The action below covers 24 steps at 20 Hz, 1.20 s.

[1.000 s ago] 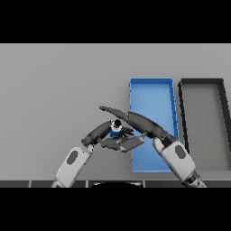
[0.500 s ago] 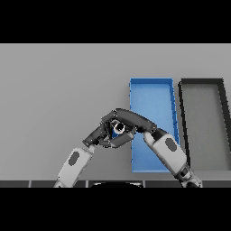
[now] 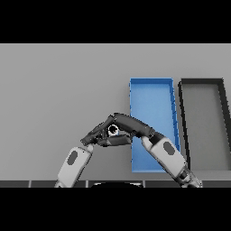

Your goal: Pick up the blue pipe and place it into the blue bin.

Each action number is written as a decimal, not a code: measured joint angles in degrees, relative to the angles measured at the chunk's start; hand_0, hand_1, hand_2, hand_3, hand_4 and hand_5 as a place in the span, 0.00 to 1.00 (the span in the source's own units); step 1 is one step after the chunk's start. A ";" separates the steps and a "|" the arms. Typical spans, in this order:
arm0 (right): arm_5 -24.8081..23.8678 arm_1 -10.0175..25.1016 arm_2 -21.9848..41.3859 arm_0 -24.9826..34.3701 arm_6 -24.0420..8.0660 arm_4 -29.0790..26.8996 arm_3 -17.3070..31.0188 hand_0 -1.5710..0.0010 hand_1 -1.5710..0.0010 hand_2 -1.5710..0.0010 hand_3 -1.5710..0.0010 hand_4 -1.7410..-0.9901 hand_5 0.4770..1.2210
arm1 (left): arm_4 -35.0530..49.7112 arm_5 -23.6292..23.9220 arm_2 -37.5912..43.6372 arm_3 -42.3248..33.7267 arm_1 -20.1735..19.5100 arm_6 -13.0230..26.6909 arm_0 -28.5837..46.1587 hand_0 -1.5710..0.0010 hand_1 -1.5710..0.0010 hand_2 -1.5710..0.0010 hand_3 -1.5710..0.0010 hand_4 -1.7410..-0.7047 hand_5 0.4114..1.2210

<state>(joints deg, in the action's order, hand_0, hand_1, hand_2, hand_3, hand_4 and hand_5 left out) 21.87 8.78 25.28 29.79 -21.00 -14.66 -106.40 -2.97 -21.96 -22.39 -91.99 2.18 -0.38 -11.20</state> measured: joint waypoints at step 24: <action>-5.90 -3.38 -4.83 2.55 -5.07 -8.12 -2.75 0.00 0.00 0.00 0.00 0.00 1.00 | -6.46 -1.61 1.20 0.89 -1.61 5.59 -0.13 0.99 0.99 0.99 0.99 0.80 0.07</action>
<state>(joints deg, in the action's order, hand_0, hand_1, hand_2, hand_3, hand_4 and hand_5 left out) 15.97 5.40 20.45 32.34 -26.06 -22.78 -109.16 -9.43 -23.56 -21.18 -91.09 0.57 5.22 -11.34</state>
